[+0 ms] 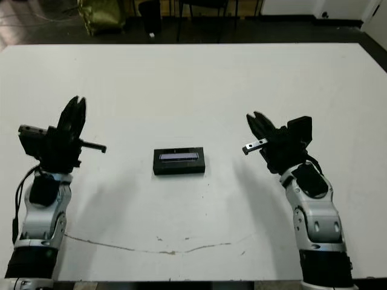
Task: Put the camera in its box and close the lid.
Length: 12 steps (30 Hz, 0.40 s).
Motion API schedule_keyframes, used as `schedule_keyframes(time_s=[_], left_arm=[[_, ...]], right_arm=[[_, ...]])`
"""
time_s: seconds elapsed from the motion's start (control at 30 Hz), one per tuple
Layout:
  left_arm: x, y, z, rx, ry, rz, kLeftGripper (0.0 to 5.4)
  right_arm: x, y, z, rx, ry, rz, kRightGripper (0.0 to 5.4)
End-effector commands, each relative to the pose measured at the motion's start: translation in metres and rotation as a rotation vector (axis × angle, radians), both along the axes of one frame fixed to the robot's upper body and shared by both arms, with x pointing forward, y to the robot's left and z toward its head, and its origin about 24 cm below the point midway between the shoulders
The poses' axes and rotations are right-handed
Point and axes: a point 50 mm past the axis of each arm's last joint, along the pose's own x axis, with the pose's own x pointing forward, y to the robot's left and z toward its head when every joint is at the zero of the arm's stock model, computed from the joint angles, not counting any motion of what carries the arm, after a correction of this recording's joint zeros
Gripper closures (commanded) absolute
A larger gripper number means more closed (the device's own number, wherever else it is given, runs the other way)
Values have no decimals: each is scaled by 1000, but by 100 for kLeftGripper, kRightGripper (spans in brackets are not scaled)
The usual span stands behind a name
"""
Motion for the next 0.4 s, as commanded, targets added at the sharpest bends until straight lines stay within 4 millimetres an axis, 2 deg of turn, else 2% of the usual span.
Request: schedule_keyframes(time_s=[0.03, 0.2, 0.4], left_arm=[[4, 3, -3, -74, 34, 35, 535], [3, 0, 5, -80, 20, 24, 535], [2, -3, 7, -67, 16, 10, 535]], right_arm=[[-3, 4, -3, -20, -45, -72, 540], [-4, 8, -7, 27, -129, -157, 540], [-5, 8, -16, 37, -114, -163, 540]])
